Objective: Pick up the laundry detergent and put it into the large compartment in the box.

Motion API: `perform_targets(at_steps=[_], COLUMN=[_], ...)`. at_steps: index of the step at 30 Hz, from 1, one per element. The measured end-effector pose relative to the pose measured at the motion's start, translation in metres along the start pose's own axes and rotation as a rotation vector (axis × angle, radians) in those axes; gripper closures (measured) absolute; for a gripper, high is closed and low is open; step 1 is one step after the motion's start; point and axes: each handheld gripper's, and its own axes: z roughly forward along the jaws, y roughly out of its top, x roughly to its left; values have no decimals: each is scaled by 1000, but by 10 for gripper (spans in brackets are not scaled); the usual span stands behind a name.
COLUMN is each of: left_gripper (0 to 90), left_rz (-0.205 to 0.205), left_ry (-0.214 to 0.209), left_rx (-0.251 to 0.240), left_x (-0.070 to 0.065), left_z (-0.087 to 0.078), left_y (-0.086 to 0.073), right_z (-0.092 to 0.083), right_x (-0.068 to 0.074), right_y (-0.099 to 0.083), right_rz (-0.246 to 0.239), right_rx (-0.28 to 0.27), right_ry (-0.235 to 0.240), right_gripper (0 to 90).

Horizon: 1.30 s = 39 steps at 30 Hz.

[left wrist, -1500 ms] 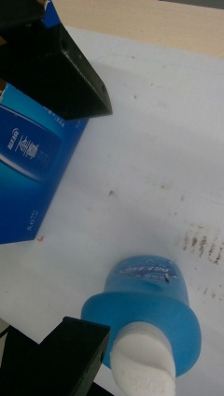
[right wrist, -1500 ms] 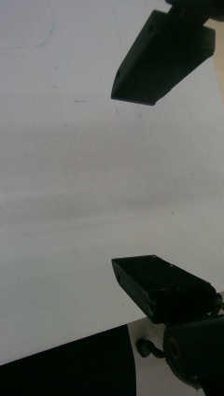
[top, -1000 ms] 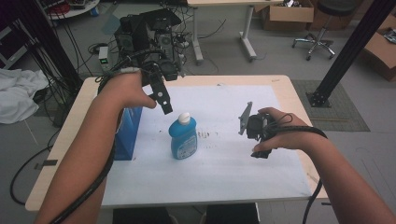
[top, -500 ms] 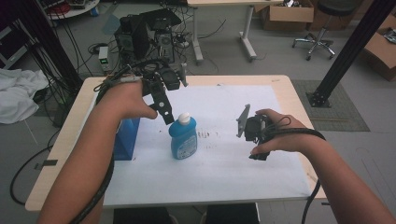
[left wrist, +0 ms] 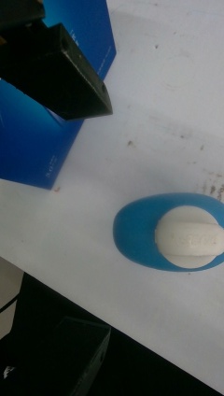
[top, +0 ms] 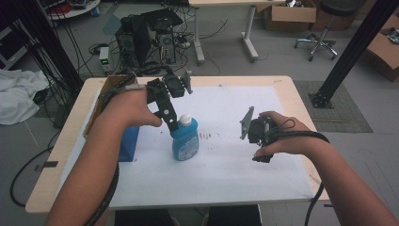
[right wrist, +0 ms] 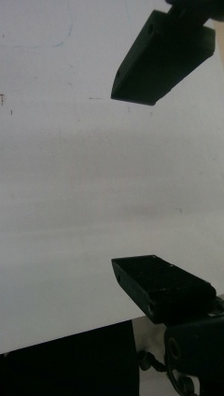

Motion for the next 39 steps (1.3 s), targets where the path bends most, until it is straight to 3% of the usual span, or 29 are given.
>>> perform_targets(at_steps=[17,23,39], left_gripper=[1,1,1], left_rz=[-5,9,-7], left_ry=[-43,-41,-44], left_rx=[4,9,26], left_x=[-9,-10,-10], left_z=[29,38,60], left_y=[15,19,25], right_z=[6,6,12], right_x=[3,2,3], right_y=[-4,-6,-3], right_rz=[2,-1,3], right_rx=[-3,-13,-1], right_ry=[7,-5,14], right_gripper=[161,160,161])
